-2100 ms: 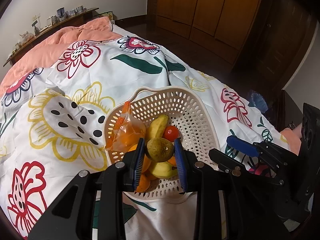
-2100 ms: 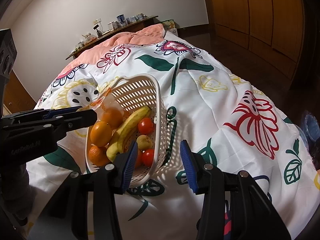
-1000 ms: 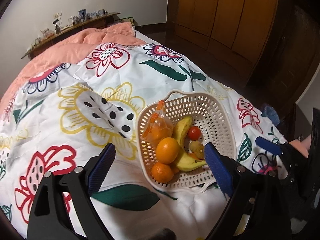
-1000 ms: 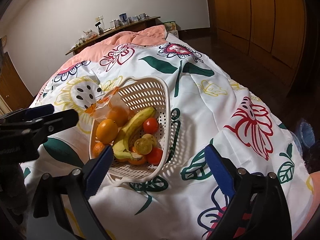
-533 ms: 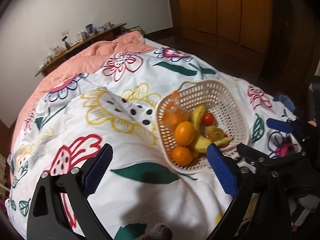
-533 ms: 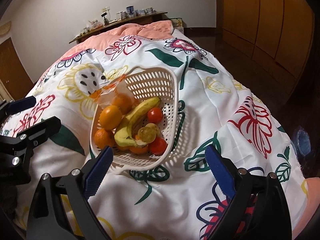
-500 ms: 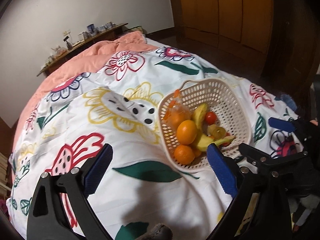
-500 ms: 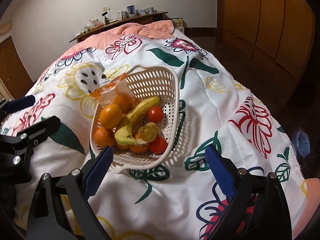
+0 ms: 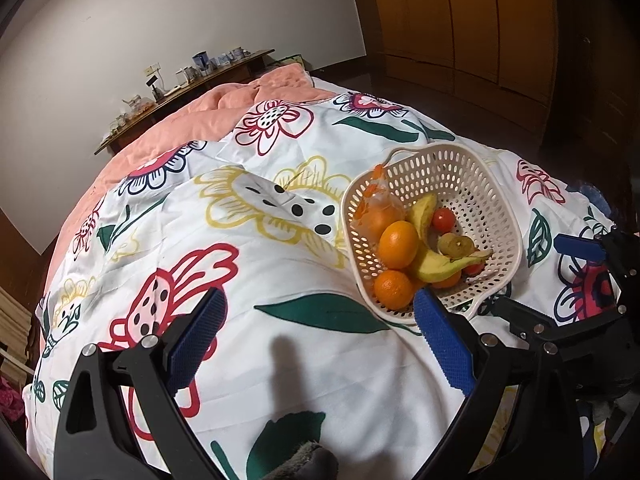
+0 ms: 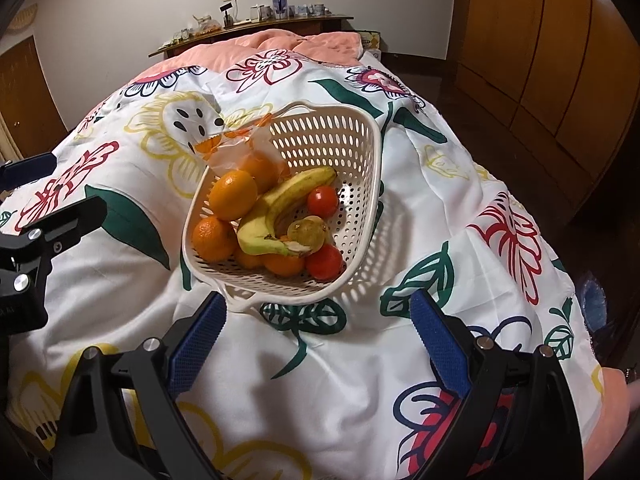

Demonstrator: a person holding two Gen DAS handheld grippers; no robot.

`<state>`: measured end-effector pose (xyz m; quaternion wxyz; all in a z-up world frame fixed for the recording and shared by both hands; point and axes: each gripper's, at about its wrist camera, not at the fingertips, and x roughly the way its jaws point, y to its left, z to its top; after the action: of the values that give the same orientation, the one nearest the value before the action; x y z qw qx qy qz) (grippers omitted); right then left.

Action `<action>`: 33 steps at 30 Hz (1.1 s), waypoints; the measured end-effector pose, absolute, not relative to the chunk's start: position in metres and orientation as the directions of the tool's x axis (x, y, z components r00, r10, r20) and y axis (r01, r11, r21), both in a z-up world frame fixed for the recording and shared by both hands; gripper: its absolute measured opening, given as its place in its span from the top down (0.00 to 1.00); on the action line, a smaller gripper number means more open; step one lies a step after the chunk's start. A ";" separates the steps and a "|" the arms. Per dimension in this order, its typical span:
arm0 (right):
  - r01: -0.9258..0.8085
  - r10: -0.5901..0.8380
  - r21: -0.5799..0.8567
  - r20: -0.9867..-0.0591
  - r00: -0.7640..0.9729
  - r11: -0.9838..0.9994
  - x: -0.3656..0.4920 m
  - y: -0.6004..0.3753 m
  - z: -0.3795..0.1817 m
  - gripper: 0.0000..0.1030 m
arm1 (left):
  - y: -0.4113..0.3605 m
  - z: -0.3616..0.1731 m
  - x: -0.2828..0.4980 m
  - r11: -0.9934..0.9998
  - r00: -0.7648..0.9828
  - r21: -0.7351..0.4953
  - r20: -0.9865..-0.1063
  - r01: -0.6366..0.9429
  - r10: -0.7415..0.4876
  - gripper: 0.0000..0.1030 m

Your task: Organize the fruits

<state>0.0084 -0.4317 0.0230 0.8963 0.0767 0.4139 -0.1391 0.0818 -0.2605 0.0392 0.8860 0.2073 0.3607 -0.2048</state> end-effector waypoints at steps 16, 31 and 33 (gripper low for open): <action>0.307 -0.183 0.022 -0.762 0.621 0.951 0.010 -0.424 0.022 0.10 | -0.259 0.041 0.073 0.838 0.700 0.256 -0.688 0.482 -0.192 0.06; 0.307 -0.182 0.023 -0.763 0.620 0.951 0.011 -0.424 0.021 0.10 | -0.263 0.039 0.071 0.828 0.708 0.287 -0.683 0.482 -0.176 0.03; 0.308 -0.181 0.024 -0.763 0.620 0.951 0.011 -0.424 0.021 0.10 | -0.264 0.039 0.071 0.826 0.709 0.290 -0.683 0.484 -0.176 0.03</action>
<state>0.0108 -0.4238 0.0207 0.8968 0.0762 0.4140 -0.1363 0.0708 -0.2643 0.0389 0.8952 0.2305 0.3340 -0.1841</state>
